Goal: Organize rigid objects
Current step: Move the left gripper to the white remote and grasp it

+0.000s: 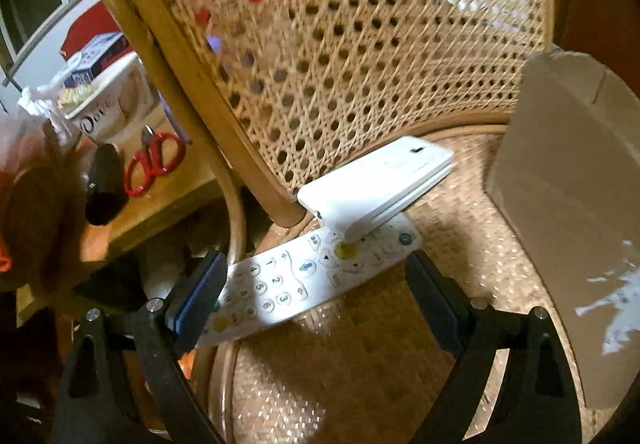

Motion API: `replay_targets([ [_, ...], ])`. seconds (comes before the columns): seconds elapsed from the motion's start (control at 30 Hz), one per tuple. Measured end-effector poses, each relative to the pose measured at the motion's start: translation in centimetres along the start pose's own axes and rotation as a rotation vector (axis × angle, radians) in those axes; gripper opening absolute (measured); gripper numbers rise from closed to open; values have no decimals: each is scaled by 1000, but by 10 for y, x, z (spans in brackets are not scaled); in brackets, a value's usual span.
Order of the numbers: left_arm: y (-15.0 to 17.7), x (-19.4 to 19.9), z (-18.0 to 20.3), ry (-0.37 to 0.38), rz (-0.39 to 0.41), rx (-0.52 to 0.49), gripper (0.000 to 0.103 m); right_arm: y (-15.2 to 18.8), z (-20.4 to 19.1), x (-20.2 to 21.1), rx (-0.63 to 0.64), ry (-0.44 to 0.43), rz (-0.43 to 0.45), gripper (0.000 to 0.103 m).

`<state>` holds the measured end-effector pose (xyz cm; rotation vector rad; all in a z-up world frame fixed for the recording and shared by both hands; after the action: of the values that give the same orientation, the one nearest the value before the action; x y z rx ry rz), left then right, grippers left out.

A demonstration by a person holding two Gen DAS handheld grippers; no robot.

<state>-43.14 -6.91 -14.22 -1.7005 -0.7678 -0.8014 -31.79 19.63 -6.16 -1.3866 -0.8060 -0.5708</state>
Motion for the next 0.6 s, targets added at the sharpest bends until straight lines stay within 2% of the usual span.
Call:
replay_targets([
  [0.1, 2, -13, 2, 24, -18, 18, 96, 0, -1, 0, 3, -2, 0, 19],
  [0.2, 9, -15, 10, -4, -47, -43, 97, 0, -3, 0, 7, -6, 0, 19],
  [0.3, 19, -9, 19, 68, -92, -29, 97, 1, -3, 0, 5, -5, -3, 19],
  [0.43, 34, 8, 33, 89, -93, -90, 97, 1, -4, 0, 7, -3, -6, 20],
  [0.6, 49, 35, 53, 174, -90, -106, 97, 1, -4, 0, 6, -2, -5, 20],
])
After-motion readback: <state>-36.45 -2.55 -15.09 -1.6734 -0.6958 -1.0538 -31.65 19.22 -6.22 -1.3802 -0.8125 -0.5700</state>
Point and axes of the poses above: each gripper's, at about its wrist camera, not at the fingertips, and x roughly against the way its jaws point, z to its right, y to its underside, the point moved 10 cm from there along -x, roughly the way its jaws point, and after that the axes turned 6 degrees about -y, right-handed, at the moved point
